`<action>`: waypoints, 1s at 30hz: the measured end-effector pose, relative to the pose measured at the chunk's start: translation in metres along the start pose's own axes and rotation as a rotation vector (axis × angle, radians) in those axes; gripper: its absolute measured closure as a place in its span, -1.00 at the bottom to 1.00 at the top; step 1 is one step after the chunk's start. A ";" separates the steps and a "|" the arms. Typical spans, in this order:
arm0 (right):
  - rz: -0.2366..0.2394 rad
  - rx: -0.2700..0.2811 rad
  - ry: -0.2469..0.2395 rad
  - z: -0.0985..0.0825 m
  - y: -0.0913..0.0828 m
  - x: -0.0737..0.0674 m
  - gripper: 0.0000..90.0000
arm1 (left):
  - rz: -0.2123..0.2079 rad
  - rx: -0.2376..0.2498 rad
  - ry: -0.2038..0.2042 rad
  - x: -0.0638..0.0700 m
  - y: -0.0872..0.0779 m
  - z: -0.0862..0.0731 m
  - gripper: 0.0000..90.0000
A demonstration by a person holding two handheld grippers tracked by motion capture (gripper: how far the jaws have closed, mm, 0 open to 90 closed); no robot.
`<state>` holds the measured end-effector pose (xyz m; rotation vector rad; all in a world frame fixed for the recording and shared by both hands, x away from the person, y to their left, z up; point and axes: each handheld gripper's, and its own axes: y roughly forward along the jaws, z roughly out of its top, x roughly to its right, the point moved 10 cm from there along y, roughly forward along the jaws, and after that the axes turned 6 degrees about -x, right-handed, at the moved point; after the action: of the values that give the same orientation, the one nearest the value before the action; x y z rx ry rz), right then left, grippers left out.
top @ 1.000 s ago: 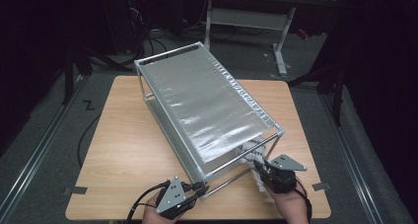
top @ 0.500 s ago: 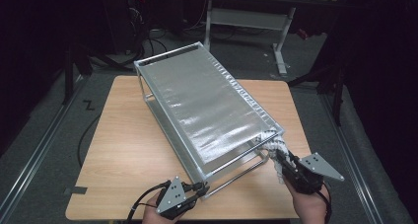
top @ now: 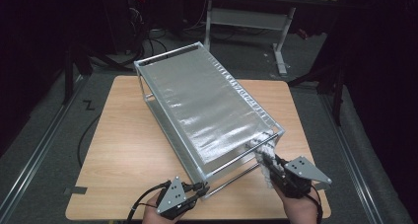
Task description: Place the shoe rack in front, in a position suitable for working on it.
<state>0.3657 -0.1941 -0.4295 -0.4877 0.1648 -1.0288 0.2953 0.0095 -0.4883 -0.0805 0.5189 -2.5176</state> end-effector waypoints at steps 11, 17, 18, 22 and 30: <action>0.128 0.011 -0.099 0.010 -0.003 -0.060 0.67 | 0.000 -0.001 0.001 0.000 0.000 0.000 0.79; 0.190 0.011 -0.143 0.011 -0.003 -0.091 0.67 | 0.000 0.000 0.001 0.000 0.000 0.000 0.79; 0.200 0.012 -0.150 0.011 -0.003 -0.095 0.67 | 0.001 0.000 0.001 0.000 0.000 0.000 0.79; 0.237 0.015 -0.182 0.012 -0.005 -0.115 0.67 | 0.000 0.000 0.001 0.000 0.000 0.000 0.79; 0.299 0.021 -0.219 0.013 -0.010 -0.142 0.67 | 0.001 0.000 0.002 0.000 0.000 0.000 0.79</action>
<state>0.2892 -0.0732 -0.4264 -0.5356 0.0297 -0.6796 0.2953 0.0096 -0.4883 -0.0784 0.5198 -2.5169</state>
